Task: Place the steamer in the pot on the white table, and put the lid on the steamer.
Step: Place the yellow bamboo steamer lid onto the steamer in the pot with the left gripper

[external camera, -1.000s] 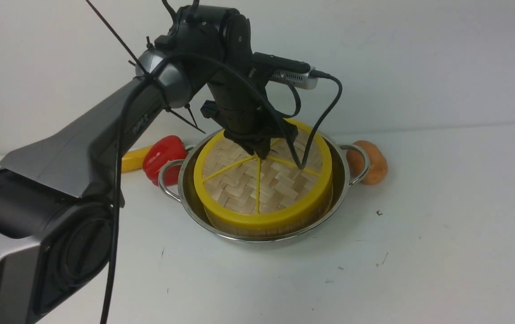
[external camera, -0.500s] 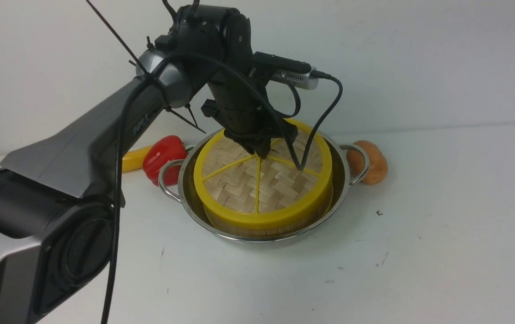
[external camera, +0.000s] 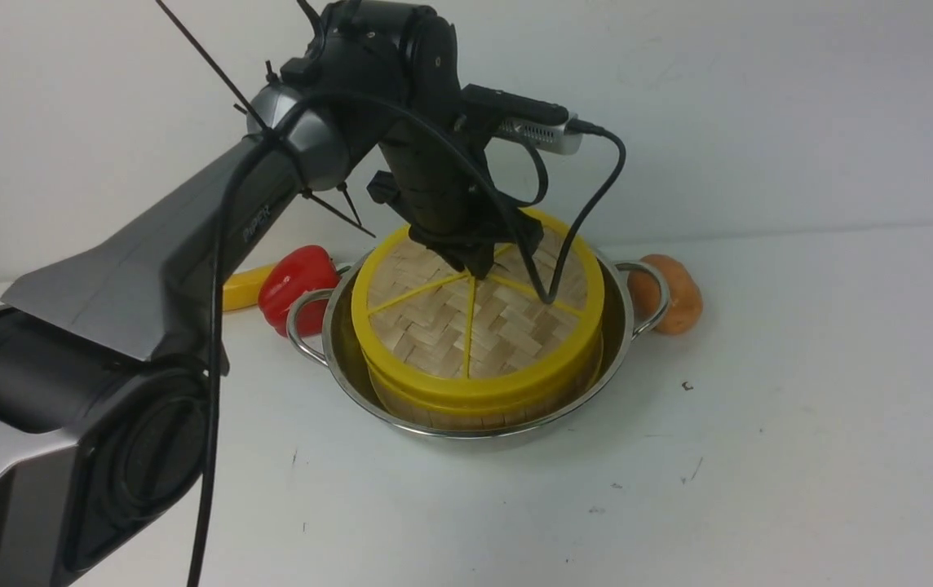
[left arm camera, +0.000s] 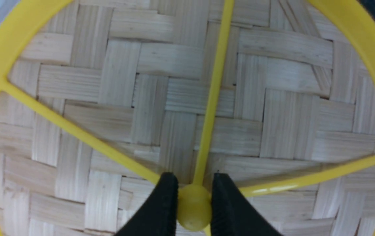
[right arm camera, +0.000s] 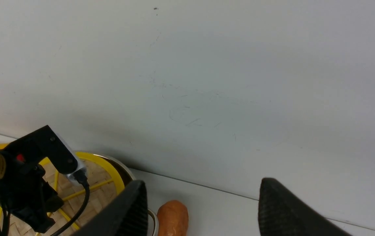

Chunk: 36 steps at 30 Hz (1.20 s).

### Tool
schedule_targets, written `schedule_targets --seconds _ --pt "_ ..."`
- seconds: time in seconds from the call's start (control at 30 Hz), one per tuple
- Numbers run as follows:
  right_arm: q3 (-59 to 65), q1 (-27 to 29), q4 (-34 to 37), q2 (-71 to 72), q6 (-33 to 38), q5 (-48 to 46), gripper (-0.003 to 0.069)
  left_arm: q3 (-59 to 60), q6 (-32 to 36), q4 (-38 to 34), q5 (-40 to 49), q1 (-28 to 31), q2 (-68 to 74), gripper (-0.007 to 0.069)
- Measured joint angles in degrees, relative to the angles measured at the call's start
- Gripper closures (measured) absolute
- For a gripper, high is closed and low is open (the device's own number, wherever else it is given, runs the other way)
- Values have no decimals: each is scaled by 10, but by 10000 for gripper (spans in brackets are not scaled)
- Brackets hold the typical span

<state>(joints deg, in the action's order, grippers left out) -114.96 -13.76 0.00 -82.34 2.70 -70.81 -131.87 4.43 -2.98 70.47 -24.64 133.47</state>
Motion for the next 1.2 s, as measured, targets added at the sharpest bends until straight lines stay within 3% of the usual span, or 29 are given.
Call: schedule_targets --seconds 1.2 --pt "0 0 0 0 1 0 211 -4 0 3 -11 -1 17 510"
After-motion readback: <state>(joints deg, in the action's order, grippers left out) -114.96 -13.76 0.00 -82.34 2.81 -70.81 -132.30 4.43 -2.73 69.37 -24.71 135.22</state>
